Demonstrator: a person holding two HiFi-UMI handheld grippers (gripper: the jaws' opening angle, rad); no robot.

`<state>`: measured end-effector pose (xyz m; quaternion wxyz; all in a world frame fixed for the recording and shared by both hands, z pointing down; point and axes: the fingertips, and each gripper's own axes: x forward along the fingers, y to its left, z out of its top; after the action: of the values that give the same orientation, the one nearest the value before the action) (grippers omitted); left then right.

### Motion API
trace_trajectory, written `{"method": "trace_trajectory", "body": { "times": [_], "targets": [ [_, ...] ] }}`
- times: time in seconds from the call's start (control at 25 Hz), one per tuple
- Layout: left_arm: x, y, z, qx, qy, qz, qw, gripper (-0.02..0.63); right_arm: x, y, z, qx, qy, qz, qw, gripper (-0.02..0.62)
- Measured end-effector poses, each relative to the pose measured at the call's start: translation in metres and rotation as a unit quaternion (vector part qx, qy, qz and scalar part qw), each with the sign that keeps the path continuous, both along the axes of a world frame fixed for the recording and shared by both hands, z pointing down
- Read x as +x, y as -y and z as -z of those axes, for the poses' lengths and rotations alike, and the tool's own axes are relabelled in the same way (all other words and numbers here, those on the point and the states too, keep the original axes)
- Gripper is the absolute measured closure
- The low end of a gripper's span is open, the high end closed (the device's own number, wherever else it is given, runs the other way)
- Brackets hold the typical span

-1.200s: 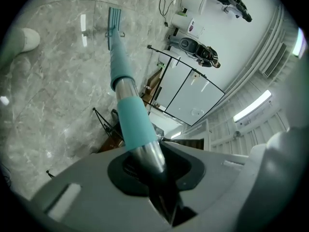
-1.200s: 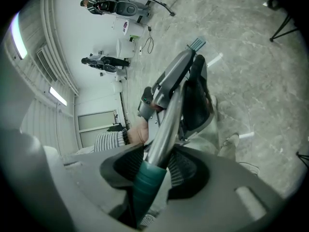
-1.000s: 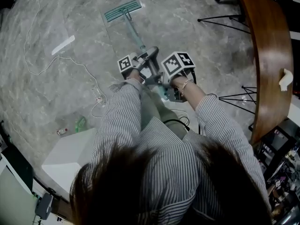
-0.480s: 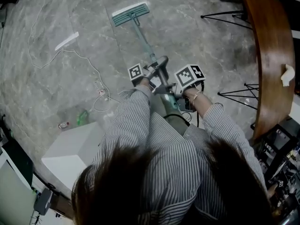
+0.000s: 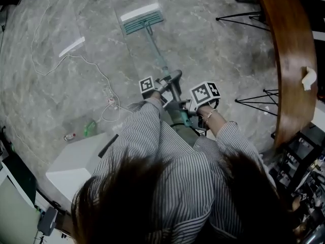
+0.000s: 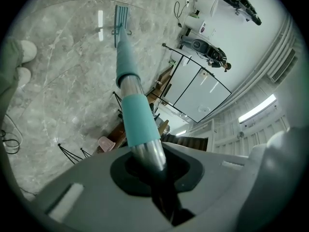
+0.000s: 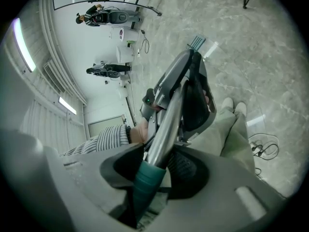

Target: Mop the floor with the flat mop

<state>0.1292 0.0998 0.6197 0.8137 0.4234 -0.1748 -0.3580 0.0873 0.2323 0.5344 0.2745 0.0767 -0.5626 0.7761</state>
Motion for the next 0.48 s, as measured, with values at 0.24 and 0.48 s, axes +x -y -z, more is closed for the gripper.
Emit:
{"method": "trace_trajectory", "body": {
  "times": [0.24,0.48],
  "targets": [
    [-0.007,-0.01,-0.002,-0.012,-0.003,-0.031,0.9994,0.581,-0.013,-0.01,-0.004,0.009,-0.011,0.015,1.0,0.448],
    [-0.015,-0.012,-0.001,-0.012,-0.013,-0.021,0.9996,0.586,-0.021,-0.014,-0.004,0.013,-0.015,0.016,1.0,0.448]
  ]
}}
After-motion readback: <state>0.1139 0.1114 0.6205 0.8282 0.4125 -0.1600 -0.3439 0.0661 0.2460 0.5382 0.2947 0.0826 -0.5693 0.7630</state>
